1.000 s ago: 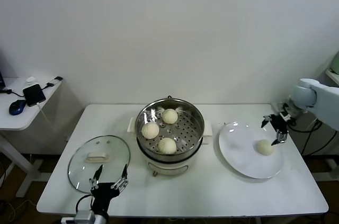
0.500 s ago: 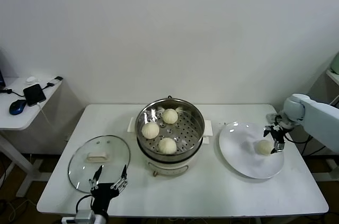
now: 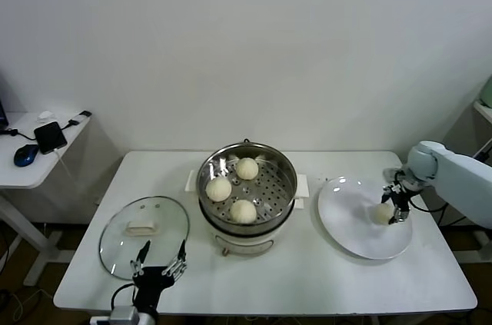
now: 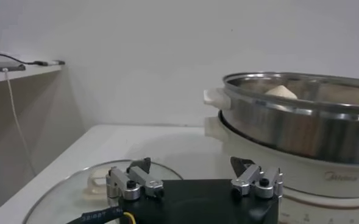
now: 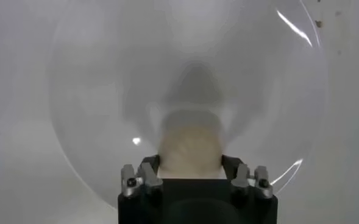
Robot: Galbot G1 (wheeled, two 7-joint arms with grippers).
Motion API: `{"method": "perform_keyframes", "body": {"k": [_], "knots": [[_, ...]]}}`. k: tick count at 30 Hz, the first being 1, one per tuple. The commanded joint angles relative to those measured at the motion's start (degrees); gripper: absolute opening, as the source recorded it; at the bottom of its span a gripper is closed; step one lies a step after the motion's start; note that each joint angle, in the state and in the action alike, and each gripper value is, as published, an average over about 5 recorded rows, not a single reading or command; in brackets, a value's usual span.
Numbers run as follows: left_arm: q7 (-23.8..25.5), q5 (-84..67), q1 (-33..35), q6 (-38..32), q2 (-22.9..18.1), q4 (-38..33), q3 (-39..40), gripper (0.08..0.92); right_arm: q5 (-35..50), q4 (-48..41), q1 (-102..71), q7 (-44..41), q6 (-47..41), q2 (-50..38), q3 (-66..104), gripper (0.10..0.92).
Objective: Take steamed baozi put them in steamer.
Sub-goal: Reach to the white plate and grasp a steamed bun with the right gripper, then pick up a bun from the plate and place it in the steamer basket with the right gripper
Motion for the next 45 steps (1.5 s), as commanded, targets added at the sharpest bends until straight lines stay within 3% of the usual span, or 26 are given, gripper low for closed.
{"method": "perform_keyframes", "body": {"k": [1,5,10,14,18,29,45], "knots": [[-0.01,0.06,0.04,0.07,0.00,-0.27,0.04,0.823,9.76,10.02,19.19,-0.59,-2.39,-2.11,-15.77,0.666],[0.01,0.31,0.08,0.38,-0.08,-0.88,0.44,0.823,24.50,17.85,38.37,-0.86,-5.07,1.00,-31.97,0.658],[0.04,0.43,0.36,0.60,0.10,-1.57,0.85,0.823,38.62,28.23,53.97,-0.06,-9.03,7.45,-39.97,0.653],[0.01,0.16,0.41,0.69,0.41,-1.98,0.97,0.823,48.89,36.19,57.87,3.48,-13.66,13.51,-39.46,0.653],[-0.12,0.01,0.40,0.77,0.54,-2.46,1.22,0.823,53.98,38.64,54.63,7.96,-17.56,19.35,-36.00,0.653],[-0.32,0.03,0.99,0.67,0.54,-2.95,1.65,0.823,50.73,30.85,37.52,13.90,-21.62,29.04,-31.40,0.653],[-0.28,-0.53,0.36,0.59,0.82,-2.23,1.57,0.823,41.88,25.64,29.36,15.56,-22.75,27.78,-31.49,0.653]]}}
